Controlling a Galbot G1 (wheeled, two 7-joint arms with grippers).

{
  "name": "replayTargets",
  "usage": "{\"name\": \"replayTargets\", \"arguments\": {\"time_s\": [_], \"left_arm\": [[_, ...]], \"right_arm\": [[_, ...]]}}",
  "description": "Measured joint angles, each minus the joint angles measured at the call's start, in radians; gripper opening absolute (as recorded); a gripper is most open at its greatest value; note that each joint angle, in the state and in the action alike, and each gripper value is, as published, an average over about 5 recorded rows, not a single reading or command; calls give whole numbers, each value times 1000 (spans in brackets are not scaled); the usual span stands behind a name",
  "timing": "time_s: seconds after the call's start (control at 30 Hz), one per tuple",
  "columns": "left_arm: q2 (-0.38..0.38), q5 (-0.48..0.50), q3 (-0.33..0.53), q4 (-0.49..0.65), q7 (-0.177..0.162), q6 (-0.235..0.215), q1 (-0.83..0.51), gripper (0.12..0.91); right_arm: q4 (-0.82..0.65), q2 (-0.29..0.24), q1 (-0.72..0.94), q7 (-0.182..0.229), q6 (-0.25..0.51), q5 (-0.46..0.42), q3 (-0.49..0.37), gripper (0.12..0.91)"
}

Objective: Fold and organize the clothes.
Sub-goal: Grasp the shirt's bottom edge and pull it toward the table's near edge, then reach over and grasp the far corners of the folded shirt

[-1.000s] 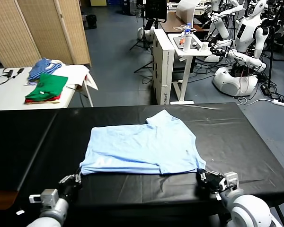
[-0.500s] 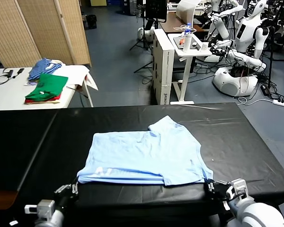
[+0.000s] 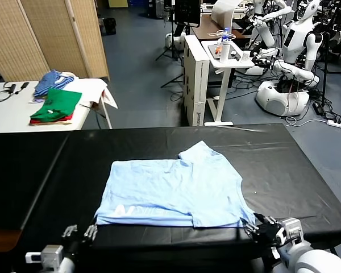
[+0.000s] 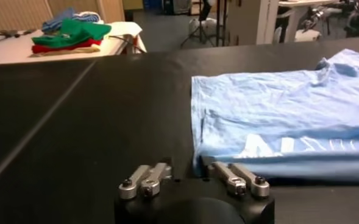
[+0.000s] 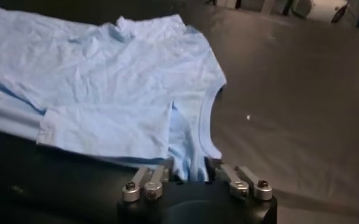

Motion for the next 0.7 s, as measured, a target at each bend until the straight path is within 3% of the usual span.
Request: {"name": "replayTargets", "arguments": {"time_s": [0.07,0.17,0.4,0.7], "left_arm": [[-4,-4,-8,-5,-7,1,-6,879],[-7,-26,-20,-6,-16,0,-22,903],[9,-96,-29,33,-23,-1,-111,907],[28,-55,-36,62,1,39,-122,907]], "right_arm": [[-17,-2,34,-8,0,4,-13,907],[-54,-2,107,-22,0,10,-43,907],[-143,-16,281,-38,0,34,-122,907],[-205,-34,342,-52,0,35,-133,907]]}}
